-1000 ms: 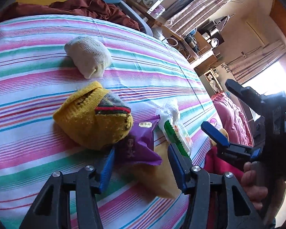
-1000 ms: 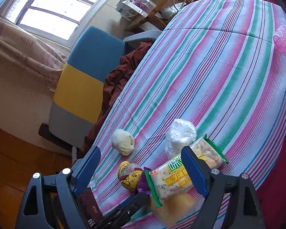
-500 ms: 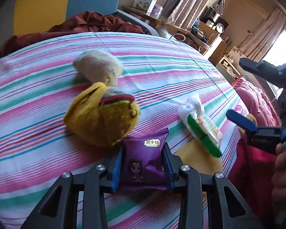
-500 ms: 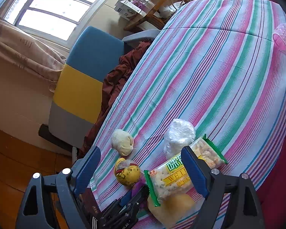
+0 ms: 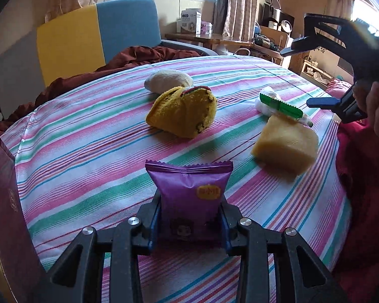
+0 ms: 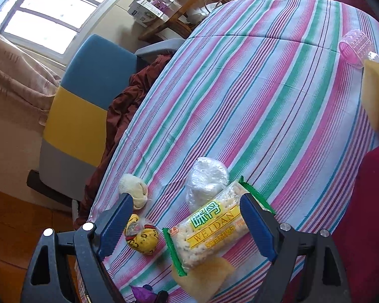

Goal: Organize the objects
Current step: 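Hold the purple packet with the left tool while the right tool grasps the yellow sponge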

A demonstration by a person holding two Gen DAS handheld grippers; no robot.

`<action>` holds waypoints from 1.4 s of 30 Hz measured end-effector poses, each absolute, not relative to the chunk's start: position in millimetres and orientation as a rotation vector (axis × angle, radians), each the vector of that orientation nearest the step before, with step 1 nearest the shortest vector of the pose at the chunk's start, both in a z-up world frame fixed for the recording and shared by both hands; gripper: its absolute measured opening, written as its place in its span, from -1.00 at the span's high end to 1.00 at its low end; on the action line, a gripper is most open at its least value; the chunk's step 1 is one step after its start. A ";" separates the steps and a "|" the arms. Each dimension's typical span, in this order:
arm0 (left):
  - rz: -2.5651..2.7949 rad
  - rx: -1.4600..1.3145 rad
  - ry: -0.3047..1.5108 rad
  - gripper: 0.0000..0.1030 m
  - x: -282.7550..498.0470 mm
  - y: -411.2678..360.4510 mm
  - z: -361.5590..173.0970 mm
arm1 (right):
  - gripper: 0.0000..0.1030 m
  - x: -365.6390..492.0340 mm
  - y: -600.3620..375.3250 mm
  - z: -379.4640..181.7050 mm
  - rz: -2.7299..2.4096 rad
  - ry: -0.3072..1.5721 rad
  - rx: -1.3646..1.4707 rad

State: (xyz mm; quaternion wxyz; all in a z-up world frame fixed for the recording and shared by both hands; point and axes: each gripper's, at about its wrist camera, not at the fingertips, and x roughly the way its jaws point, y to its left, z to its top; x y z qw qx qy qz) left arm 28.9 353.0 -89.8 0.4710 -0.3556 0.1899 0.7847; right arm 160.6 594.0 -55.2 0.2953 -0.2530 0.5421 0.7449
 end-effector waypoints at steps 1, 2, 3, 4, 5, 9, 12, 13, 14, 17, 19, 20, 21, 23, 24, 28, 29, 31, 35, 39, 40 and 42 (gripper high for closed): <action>1.924 -0.868 0.465 0.27 30.1 353.5 -88.7 | -0.70 160.8 594.5 -56.0 1.970 1.439 -0.681; 1.925 -0.867 0.463 0.27 29.5 353.8 -89.1 | -0.70 160.4 594.7 -56.9 1.955 1.432 -0.695; 1.924 -0.868 0.459 0.27 30.2 351.8 -87.9 | -0.70 159.9 594.9 -58.0 1.939 1.424 -0.712; 1.923 -0.872 0.451 0.27 31.1 350.2 -87.3 | -0.70 158.7 594.6 -59.4 1.920 1.417 -0.732; 1.920 -0.876 0.443 0.27 29.8 350.1 -87.5 | -0.70 157.7 594.2 -60.7 1.905 1.411 -0.750; 1.920 -0.878 0.431 0.27 29.7 350.2 -88.0 | -0.70 154.0 594.2 -63.4 1.868 1.371 -0.796; 1.918 -0.879 0.424 0.27 28.3 350.3 -88.7 | -0.70 155.9 594.4 -61.4 1.863 1.347 -0.787; 1.917 -0.879 0.420 0.27 27.5 350.6 -89.0 | -0.70 156.5 594.1 -58.9 1.868 1.332 -0.779; 1.917 -0.880 0.417 0.27 27.6 349.8 -89.0 | -0.70 156.2 593.6 -57.9 1.873 1.320 -0.780; 1.917 -0.878 0.409 0.27 28.9 346.9 -89.1 | -0.70 151.7 593.2 -60.7 1.874 1.333 -0.820; 1.915 -0.878 0.401 0.28 29.6 344.5 -89.4 | -0.70 149.4 592.8 -63.6 1.865 1.340 -0.846; 1.913 -0.879 0.396 0.28 29.0 344.5 -89.6 | -0.70 148.5 592.5 -64.4 1.863 1.335 -0.858; 1.912 -0.880 0.393 0.28 28.6 343.9 -89.6 | -0.70 147.6 591.9 -64.8 1.861 1.331 -0.867; 1.911 -0.879 0.389 0.28 28.3 343.7 -89.8 | -0.70 146.3 590.8 -65.1 1.864 1.325 -0.877; 1.910 -0.879 0.387 0.28 28.1 343.3 -89.9 | -0.70 145.2 590.4 -65.6 1.870 1.327 -0.886; 1.905 -0.882 0.374 0.28 27.0 341.8 -90.5 | -0.74 138.5 586.5 -63.1 1.981 1.396 -0.888; 1.904 -0.883 0.371 0.28 26.8 341.7 -90.5 | -0.74 134.6 583.8 -62.3 2.086 1.487 -0.867; 1.903 -0.884 0.368 0.28 26.3 341.2 -90.7 | -0.71 127.1 577.5 -65.2 2.187 1.618 -0.891; 1.901 -0.884 0.364 0.28 25.5 340.5 -90.8 | -0.71 137.3 580.9 -60.6 2.158 1.592 -0.822; 1.902 -0.882 0.366 0.28 25.8 339.9 -90.7 | -0.71 142.2 583.1 -65.8 2.105 1.617 -0.851; 1.902 -0.882 0.366 0.28 25.8 340.0 -90.5 | -0.71 138.4 583.2 -65.0 2.109 1.604 -0.862; 1.903 -0.881 0.368 0.28 25.9 340.0 -90.5 | -0.71 134.3 581.0 -65.4 2.111 1.577 -0.894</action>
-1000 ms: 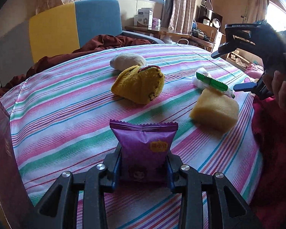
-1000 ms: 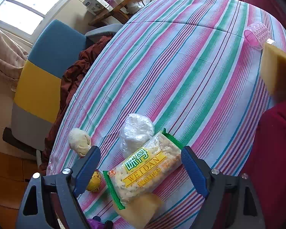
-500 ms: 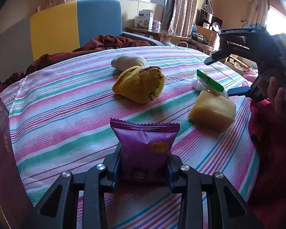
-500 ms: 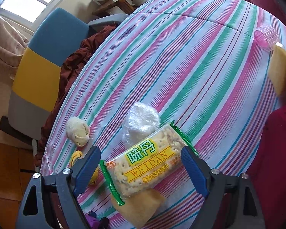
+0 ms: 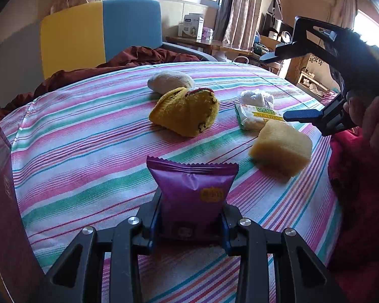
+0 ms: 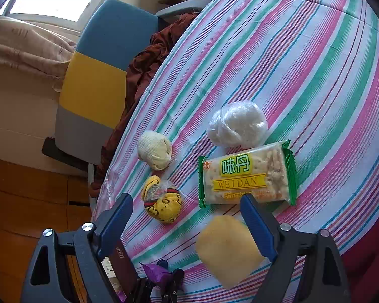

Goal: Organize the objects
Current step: 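Hold the purple packet with the left tool while the right tool grasps the yellow sponge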

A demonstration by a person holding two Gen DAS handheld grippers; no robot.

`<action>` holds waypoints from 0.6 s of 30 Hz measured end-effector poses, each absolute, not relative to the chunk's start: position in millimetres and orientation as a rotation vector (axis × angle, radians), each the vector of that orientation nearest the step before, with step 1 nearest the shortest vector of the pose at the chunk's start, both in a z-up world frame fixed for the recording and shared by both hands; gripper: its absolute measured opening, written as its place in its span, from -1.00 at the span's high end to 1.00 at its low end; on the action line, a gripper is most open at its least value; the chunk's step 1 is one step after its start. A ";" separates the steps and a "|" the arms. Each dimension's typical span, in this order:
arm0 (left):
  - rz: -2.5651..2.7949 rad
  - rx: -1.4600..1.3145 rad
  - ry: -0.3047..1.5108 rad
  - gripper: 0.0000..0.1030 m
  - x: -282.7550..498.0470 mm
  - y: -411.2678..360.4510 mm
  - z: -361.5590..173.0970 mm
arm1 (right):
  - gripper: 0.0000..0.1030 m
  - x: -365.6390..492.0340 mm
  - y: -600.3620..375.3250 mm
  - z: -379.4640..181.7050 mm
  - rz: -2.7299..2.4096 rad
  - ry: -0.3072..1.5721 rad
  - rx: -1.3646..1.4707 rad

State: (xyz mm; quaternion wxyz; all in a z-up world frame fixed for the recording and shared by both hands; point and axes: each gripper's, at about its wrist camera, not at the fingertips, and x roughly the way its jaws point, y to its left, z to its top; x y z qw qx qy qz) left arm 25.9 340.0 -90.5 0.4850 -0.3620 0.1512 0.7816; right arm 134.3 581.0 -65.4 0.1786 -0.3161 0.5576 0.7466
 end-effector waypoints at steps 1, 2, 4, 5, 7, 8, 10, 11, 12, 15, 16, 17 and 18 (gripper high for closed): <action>1.904 -0.880 0.370 0.28 26.3 340.0 -90.5 | -0.71 131.1 579.4 -66.6 2.107 1.559 -0.917; 1.904 -0.879 0.370 0.28 26.5 340.0 -90.5 | -0.71 127.5 578.1 -68.2 2.094 1.535 -0.952; 1.903 -0.881 0.368 0.28 26.3 339.7 -90.7 | -0.71 121.1 575.1 -73.8 2.061 1.490 -1.044; 1.901 -0.881 0.365 0.28 26.0 339.4 -90.9 | -0.71 115.4 572.8 -76.9 2.045 1.452 -1.111; 1.900 -0.882 0.361 0.28 25.9 339.3 -90.9 | -0.71 100.0 564.1 -80.6 2.028 1.329 -1.277; 1.899 -0.882 0.359 0.28 25.8 339.1 -90.9 | -0.71 94.6 558.6 -81.1 2.032 1.280 -1.330; 1.896 -0.884 0.352 0.28 25.3 338.6 -91.2 | -0.71 85.5 547.8 -78.3 2.049 1.193 -1.408; 1.894 -0.886 0.349 0.28 24.9 338.4 -91.2 | -0.71 81.6 543.1 -75.9 2.056 1.148 -1.446; 1.893 -0.887 0.346 0.28 24.9 338.1 -91.2 | -0.71 77.4 538.4 -73.4 2.061 1.103 -1.491; 1.888 -0.891 0.338 0.28 24.4 337.2 -90.9 | -0.72 65.9 524.1 -68.3 2.043 0.952 -1.648; 1.887 -0.891 0.336 0.27 24.4 337.1 -90.7 | -0.72 62.4 518.6 -68.2 2.030 0.890 -1.703; 1.886 -0.892 0.334 0.27 24.4 336.9 -90.6 | -0.72 59.0 512.4 -69.1 2.018 0.818 -1.759; 1.886 -0.893 0.332 0.27 24.4 336.7 -90.4 | -0.72 56.2 505.6 -71.2 2.005 0.738 -1.812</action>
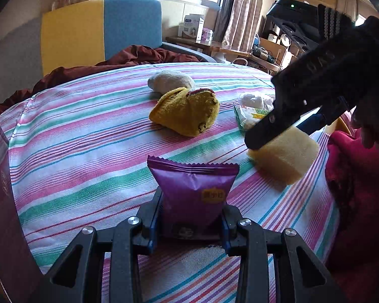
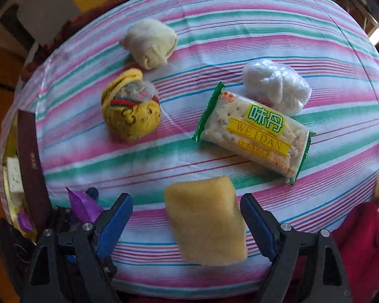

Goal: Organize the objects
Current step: 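Hold the purple packet with the left tool while the right tool grasps the yellow sponge, then carry the purple packet with the left tool toward the gold box while the right tool holds the sponge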

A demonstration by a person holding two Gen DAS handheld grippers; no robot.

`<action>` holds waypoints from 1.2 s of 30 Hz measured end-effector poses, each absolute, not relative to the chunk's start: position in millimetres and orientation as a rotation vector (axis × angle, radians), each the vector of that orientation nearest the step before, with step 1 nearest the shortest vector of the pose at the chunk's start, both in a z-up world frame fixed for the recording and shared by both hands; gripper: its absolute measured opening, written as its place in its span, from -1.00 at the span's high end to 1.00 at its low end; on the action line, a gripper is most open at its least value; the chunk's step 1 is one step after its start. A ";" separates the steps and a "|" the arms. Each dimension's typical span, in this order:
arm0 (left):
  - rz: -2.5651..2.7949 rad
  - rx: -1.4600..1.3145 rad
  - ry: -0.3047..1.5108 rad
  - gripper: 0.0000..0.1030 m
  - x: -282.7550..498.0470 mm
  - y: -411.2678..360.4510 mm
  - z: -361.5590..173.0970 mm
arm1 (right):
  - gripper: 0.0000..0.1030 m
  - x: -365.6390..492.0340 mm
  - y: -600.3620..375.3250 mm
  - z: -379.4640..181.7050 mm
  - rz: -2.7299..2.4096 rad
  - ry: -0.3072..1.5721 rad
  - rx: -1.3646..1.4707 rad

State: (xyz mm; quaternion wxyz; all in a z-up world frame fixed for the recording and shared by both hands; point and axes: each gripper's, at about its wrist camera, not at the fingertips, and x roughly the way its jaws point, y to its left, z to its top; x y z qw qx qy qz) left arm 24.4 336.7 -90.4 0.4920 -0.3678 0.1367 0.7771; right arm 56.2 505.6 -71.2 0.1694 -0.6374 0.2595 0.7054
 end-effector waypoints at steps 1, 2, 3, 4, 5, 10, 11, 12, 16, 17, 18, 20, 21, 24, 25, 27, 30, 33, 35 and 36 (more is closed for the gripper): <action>1.885 -0.893 0.331 0.28 24.4 336.5 -90.2 | -0.71 54.1 498.1 -75.0 1.982 0.650 -1.868; 1.885 -0.894 0.329 0.28 24.5 336.1 -89.9 | -0.69 53.2 490.8 -79.7 1.961 0.572 -1.915; 1.885 -0.894 0.328 0.28 24.7 335.3 -89.8 | -0.60 53.4 485.1 -83.1 1.955 0.514 -1.935; 1.884 -0.894 0.326 0.28 24.7 334.9 -89.9 | -0.27 54.0 480.3 -86.2 1.951 0.462 -1.945; 1.883 -0.894 0.324 0.28 24.6 334.5 -90.0 | -0.10 55.0 478.0 -88.6 1.940 0.424 -1.939; 1.882 -0.895 0.319 0.28 24.1 335.0 -90.3 | -0.04 53.4 483.4 -77.2 2.062 0.604 -1.776; 1.882 -0.895 0.319 0.28 24.3 335.1 -90.2 | -0.04 50.1 482.7 -75.7 2.083 0.612 -1.738; 1.881 -0.896 0.318 0.28 24.1 334.8 -90.2 | -0.04 47.2 482.7 -76.2 2.093 0.618 -1.704; 1.880 -0.896 0.313 0.28 24.1 333.7 -90.3 | -0.05 46.2 483.8 -89.2 2.108 0.655 -1.610; 1.880 -0.896 0.312 0.29 24.0 333.6 -90.2 | -0.05 48.5 483.0 -89.9 2.125 0.648 -1.587; 1.879 -0.897 0.311 0.29 24.0 333.5 -90.1 | -0.05 50.5 482.5 -90.1 2.135 0.644 -1.576; 1.881 -0.897 0.312 0.29 24.1 333.2 -89.8 | -0.05 51.3 481.9 -90.9 2.144 0.628 -1.577; 1.883 -0.895 0.315 0.29 24.2 333.0 -89.5 | -0.05 50.9 481.1 -91.6 2.148 0.612 -1.580; 1.891 -0.891 0.329 0.29 25.2 333.9 -89.0 | -0.05 49.6 476.4 -93.0 2.155 0.542 -1.593; 1.895 -0.889 0.335 0.29 25.8 334.3 -88.6 | -0.05 49.9 475.9 -93.3 2.157 0.532 -1.597; 1.903 -0.888 0.341 0.30 26.4 333.8 -88.2 | -0.05 52.1 478.0 -93.8 2.159 0.546 -1.598; 1.917 -0.887 0.358 0.31 27.5 333.9 -87.5 | -0.05 54.2 478.4 -94.6 2.160 0.535 -1.605; 1.940 -0.874 0.404 0.32 32.5 335.2 -86.2 | -0.06 56.2 478.1 -95.3 2.158 0.518 -1.609; 1.950 -0.887 0.406 0.33 33.3 333.4 -84.9 | -0.06 58.2 479.5 -95.6 2.159 0.522 -1.612; 1.955 -0.897 0.405 0.34 33.1 332.2 -83.8 | -0.06 59.3 480.0 -95.8 2.159 0.523 -1.612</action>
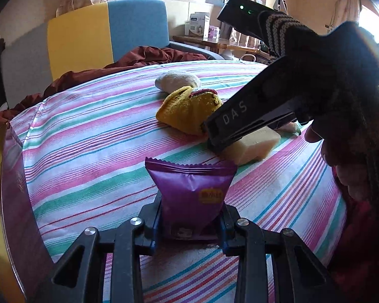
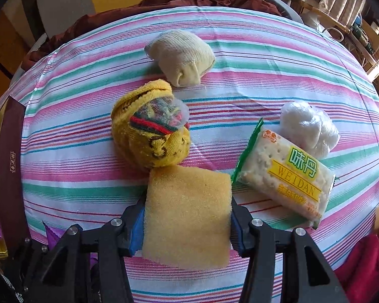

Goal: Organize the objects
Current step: 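Carry the purple packet with the left tool toward the gold box while the right tool holds the sponge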

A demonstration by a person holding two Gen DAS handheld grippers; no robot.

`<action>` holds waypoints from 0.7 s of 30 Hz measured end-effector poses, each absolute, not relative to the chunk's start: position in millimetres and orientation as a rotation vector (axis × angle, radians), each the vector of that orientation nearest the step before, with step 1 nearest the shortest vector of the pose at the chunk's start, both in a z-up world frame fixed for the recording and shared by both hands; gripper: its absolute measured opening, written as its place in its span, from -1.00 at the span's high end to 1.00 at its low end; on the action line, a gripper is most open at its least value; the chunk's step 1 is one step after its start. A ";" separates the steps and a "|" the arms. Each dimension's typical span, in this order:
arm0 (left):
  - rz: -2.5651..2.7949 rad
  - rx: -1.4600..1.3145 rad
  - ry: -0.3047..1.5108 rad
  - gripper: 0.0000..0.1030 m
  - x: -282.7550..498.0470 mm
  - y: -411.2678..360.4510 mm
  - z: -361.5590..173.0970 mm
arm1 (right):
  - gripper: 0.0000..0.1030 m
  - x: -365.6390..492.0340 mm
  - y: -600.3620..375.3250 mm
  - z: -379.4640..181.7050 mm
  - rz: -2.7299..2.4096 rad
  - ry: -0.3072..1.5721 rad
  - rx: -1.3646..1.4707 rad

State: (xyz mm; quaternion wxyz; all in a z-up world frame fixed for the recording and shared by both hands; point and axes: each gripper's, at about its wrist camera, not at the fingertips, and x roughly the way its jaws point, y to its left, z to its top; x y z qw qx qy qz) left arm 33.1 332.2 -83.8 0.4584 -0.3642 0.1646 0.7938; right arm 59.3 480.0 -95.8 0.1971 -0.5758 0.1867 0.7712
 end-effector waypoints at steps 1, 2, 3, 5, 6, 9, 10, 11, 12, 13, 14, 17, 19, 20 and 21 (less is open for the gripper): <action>1.963 -0.908 0.408 0.34 33.0 331.2 -82.5 | -0.06 60.4 480.6 -96.0 2.159 0.523 -1.612; 1.969 -0.914 0.402 0.34 32.9 329.5 -80.6 | -0.06 61.6 480.9 -96.0 2.160 0.522 -1.612; 1.973 -0.918 0.394 0.34 32.8 327.4 -78.1 | -0.06 62.6 481.3 -96.0 2.160 0.519 -1.612; 1.983 -0.911 0.381 0.34 33.8 323.7 -71.1 | -0.06 64.6 481.8 -96.1 2.160 0.512 -1.612; 1.989 -0.897 0.379 0.34 35.3 322.1 -66.1 | -0.06 65.7 482.2 -96.0 2.161 0.510 -1.612; 2.009 -0.860 0.368 0.34 38.9 318.1 -50.7 | -0.06 69.3 483.9 -95.9 2.163 0.506 -1.611; 2.013 -0.855 0.357 0.34 38.7 315.8 -45.9 | -0.06 65.8 484.2 -93.5 2.163 0.502 -1.610; 2.020 -0.848 0.345 0.34 38.2 313.1 -40.7 | -0.06 50.6 485.4 -92.3 2.163 0.498 -1.611; 2.026 -0.841 0.335 0.34 37.3 309.9 -36.3 | -0.06 41.9 490.6 -95.1 2.163 0.495 -1.611; 2.034 -0.835 0.326 0.34 36.7 306.5 -31.0 | -0.06 38.9 492.6 -96.1 2.163 0.492 -1.611; 2.042 -0.830 0.319 0.34 35.7 303.5 -26.4 | -0.06 39.2 492.7 -96.2 2.164 0.490 -1.611; 2.066 -0.826 0.294 0.34 31.4 291.3 -15.6 | -0.06 42.6 494.6 -95.8 2.166 0.481 -1.610; 2.083 -0.830 0.276 0.34 28.2 281.3 -10.4 | -0.06 44.9 495.3 -97.2 2.167 0.476 -1.610; 2.095 -0.834 0.269 0.34 25.3 276.4 -8.2 | -0.06 44.6 495.1 -97.1 2.167 0.472 -1.611; 2.106 -0.841 0.261 0.34 22.0 271.9 -7.0 | -0.06 44.8 495.1 -97.2 2.168 0.467 -1.611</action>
